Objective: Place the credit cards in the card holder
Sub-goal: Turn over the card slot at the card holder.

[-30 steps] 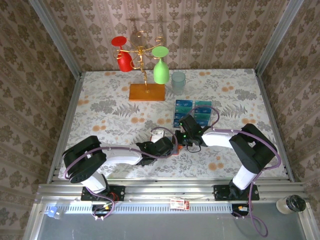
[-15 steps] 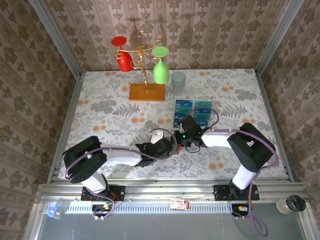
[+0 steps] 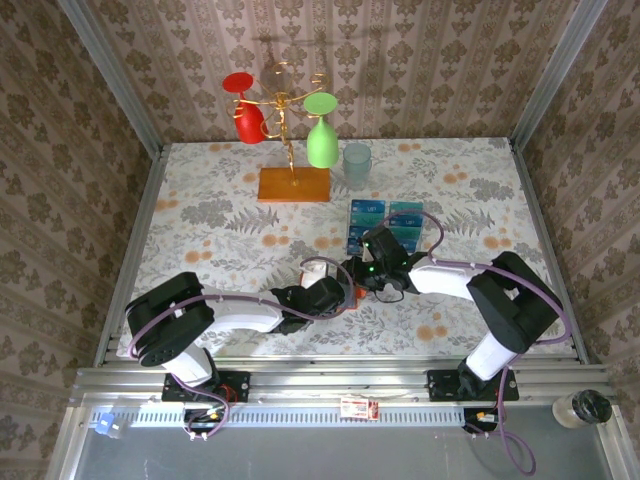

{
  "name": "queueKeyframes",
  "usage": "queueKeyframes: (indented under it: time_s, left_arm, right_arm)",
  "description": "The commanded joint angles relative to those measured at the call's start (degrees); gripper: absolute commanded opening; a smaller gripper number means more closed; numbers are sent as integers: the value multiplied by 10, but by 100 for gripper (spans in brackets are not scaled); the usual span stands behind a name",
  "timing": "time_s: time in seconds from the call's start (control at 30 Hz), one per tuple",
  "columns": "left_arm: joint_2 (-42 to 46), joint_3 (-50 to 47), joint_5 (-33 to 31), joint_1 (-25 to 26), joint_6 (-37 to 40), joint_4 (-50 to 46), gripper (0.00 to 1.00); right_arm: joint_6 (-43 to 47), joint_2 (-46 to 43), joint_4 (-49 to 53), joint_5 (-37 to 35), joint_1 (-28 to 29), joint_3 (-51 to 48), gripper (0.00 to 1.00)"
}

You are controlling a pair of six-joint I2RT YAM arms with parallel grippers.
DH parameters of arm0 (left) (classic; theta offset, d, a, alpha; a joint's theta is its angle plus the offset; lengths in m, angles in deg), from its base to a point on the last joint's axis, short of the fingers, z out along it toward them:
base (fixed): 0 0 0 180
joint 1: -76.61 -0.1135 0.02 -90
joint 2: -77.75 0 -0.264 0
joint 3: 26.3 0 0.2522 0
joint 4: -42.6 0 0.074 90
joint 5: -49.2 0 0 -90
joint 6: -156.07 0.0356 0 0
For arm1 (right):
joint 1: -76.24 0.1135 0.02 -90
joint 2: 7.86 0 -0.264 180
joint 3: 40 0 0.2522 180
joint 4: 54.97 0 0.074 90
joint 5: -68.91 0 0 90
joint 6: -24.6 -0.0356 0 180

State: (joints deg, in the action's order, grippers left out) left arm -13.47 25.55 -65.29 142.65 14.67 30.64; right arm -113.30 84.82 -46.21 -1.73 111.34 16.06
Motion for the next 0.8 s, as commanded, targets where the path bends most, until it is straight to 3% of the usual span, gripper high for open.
queueKeyframes:
  time_s: [0.0,0.77]
  left_arm:
    - [-12,-11,-7,7,-9,-4,51]
    - [-11,-8,-9,8,-6,-1,51]
  right_arm:
    - [11,-12,28,-6,-4,6,39]
    - [28,43,10,63,-4,30,35]
